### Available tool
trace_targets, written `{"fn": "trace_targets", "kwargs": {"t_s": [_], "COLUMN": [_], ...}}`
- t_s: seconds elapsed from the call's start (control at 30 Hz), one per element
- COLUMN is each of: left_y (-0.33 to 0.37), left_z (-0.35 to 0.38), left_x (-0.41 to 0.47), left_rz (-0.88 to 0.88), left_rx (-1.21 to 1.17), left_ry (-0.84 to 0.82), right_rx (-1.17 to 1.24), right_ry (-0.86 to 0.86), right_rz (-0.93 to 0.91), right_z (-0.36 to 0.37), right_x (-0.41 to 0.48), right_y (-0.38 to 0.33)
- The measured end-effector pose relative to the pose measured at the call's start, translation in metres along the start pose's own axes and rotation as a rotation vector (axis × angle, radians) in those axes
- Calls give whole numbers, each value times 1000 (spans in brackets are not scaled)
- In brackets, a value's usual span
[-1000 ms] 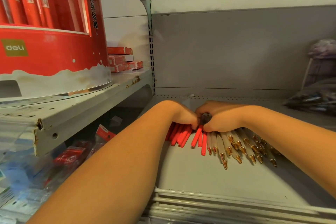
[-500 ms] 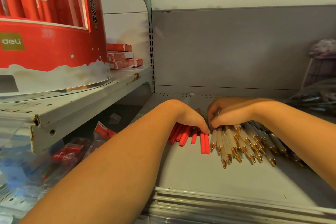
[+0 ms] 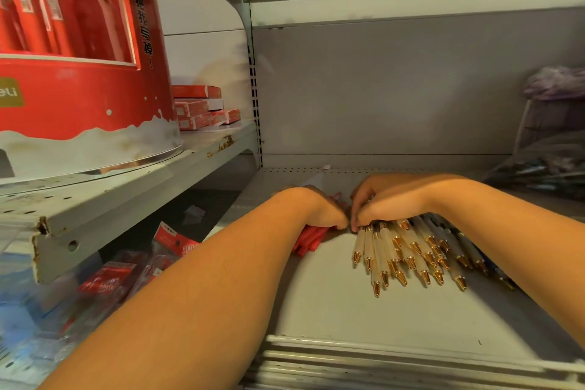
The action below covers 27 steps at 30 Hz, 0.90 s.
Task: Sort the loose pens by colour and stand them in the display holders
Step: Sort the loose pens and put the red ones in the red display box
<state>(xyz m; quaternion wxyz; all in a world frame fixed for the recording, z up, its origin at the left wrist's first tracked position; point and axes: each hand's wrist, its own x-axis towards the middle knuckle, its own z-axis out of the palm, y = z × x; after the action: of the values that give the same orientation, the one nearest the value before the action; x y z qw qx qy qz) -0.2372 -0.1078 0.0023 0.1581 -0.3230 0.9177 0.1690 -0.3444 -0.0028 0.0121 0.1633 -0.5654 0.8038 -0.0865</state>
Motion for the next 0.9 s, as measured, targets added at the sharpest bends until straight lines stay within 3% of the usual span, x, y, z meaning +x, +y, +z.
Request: {"fn": "trace_targets", "kwargs": {"t_s": [0.17,0.5,0.67,0.9], "left_y": [0,6,4,-12], "left_z": [-5,-6,-6,-15], "left_x": [3,-1,1,2], "left_rz": [-1,16,-1,-51], "left_rx": [107,267,216,-171], "left_ry": [191,194,208,256], "right_rx": [17,21,18,27], "right_ry": [6,16,28,95], "right_rz": [-16,-25,-23,6], "right_z": [1,3,4,4], "right_x": [-1,-5,-8,-8], "right_y": [3,3,1,3]}}
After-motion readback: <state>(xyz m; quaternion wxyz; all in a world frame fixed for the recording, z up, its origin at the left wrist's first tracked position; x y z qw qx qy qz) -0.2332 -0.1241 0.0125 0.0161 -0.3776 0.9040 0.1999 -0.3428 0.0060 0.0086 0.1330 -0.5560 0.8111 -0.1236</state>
